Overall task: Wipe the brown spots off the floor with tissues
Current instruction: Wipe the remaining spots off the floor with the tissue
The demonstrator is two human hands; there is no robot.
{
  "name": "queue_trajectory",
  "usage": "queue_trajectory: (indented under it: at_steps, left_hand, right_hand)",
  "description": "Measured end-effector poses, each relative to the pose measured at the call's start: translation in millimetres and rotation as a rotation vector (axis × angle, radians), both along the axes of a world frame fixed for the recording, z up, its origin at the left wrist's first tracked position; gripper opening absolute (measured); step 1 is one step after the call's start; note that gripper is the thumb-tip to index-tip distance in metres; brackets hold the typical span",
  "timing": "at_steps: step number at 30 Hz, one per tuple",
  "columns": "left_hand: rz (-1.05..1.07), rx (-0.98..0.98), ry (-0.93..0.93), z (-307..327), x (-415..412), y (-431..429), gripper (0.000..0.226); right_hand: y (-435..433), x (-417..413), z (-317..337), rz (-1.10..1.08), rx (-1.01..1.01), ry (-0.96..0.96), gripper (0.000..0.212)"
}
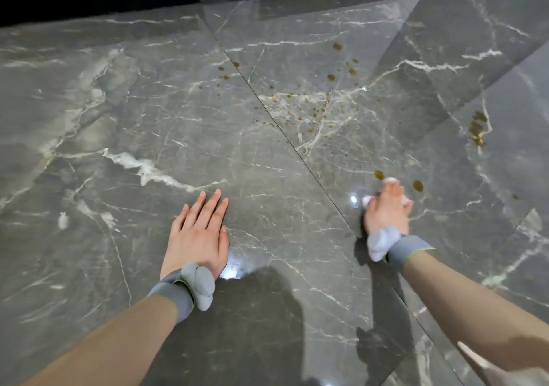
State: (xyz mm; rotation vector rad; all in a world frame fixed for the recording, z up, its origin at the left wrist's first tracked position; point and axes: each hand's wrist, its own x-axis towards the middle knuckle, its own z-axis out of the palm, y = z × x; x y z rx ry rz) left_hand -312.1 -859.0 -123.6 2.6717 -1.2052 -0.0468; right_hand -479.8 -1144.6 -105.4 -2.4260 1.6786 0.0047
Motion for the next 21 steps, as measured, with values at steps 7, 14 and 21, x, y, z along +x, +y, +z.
queue_trajectory:
  at_steps: [7,14,21]
  left_hand:
    - [-0.002,0.004,0.009,-0.2,0.0,1.1,0.053]
    - [0.009,0.009,0.013,-1.1,0.6,2.0,0.053]
    - [0.008,-0.011,0.002,-0.5,0.0,0.7,0.053]
  right_hand:
    - [120.3,57.9,-3.0,0.895,-0.018,-0.043,0.057]
    - [22.4,-9.1,-8.1,0.226,-0.07,-0.007,0.053]
    - [85.6,41.5,-2.2,0.246,-0.088,-0.111,0.061]
